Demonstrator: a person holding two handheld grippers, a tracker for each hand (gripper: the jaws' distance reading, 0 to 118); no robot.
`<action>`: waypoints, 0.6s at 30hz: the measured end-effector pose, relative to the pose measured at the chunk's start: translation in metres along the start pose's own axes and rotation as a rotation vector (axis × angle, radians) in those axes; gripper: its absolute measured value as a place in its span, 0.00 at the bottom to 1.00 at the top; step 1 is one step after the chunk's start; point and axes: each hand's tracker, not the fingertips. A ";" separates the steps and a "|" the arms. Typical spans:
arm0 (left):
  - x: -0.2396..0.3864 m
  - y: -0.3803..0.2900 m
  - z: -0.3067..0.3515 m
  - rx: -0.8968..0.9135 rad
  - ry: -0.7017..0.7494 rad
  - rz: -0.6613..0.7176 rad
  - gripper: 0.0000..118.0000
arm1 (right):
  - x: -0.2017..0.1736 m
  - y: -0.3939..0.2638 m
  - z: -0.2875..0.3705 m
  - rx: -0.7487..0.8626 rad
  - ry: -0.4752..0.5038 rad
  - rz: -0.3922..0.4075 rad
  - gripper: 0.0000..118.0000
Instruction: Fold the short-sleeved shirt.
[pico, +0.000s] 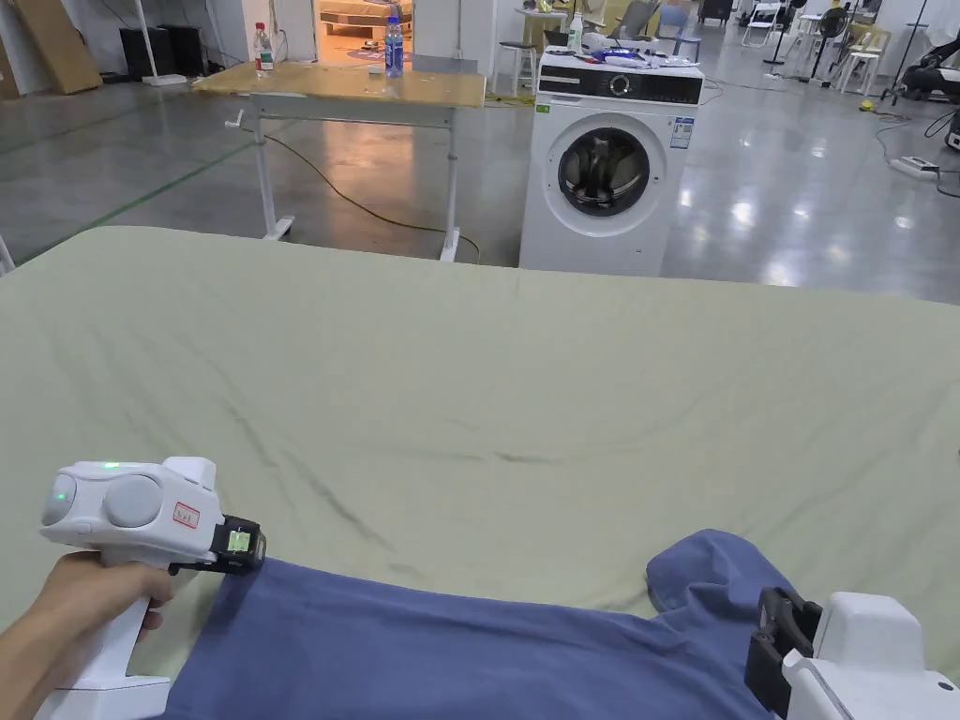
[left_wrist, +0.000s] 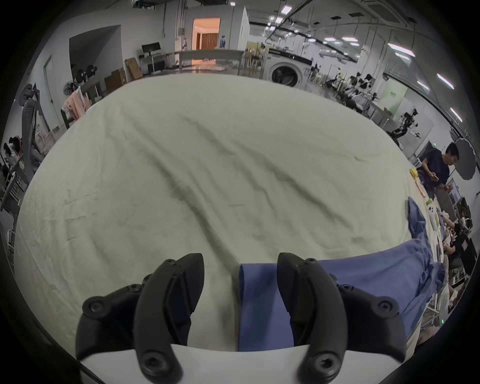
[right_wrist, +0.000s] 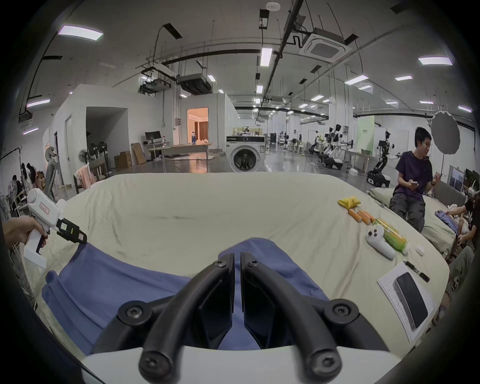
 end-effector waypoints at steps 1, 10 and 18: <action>0.001 0.000 -0.003 -0.017 0.015 -0.004 0.51 | 0.002 -0.002 -0.001 -0.007 -0.006 -0.002 0.03; 0.031 -0.006 -0.010 -0.035 0.057 -0.168 0.07 | 0.018 -0.011 -0.017 -0.078 -0.028 -0.027 0.03; 0.030 -0.010 -0.005 -0.016 0.028 -0.206 0.00 | 0.056 0.015 -0.054 -0.196 -0.048 -0.094 0.04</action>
